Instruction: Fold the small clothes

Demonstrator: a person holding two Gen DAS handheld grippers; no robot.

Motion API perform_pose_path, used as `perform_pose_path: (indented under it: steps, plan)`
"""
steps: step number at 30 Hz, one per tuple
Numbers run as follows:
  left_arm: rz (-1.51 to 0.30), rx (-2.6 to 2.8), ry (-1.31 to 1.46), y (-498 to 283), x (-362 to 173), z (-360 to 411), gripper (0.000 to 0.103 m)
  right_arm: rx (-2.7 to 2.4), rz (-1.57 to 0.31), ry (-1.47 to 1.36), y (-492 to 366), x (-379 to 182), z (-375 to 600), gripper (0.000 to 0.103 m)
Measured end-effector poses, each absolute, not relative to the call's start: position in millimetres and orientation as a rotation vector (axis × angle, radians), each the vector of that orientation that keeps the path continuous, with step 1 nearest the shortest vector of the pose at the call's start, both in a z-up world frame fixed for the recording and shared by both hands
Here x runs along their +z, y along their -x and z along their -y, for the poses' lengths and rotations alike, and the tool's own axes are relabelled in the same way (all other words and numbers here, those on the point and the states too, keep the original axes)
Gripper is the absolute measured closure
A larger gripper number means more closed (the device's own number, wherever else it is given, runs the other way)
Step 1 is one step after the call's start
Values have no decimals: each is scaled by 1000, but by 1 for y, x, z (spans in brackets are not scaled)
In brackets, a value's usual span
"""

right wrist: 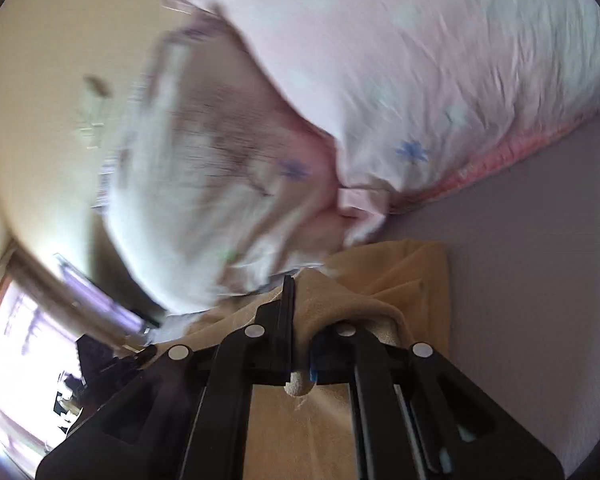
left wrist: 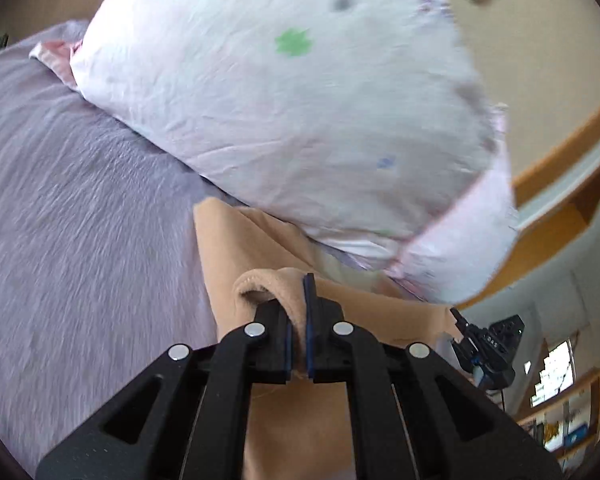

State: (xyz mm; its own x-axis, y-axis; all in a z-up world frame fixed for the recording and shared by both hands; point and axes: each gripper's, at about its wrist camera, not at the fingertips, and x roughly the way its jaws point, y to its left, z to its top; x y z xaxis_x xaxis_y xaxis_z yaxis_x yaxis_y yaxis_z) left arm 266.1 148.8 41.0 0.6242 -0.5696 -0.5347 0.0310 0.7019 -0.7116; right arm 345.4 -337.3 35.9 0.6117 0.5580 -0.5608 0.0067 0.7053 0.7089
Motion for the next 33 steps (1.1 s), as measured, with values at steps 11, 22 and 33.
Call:
perform_pose_path:
  steps: [11, 22, 33]
  plan:
    - [-731, -273, 880, -284, 37, -187, 33, 160, -801, -998, -357, -3, 366, 28]
    - [-975, -419, 681, -230, 24, -164, 33, 231, -897, -757, -304, 4, 344, 16]
    - [-1056, -336, 710, -241, 7, -120, 77, 304, -643, -837, -260, 33, 382, 9]
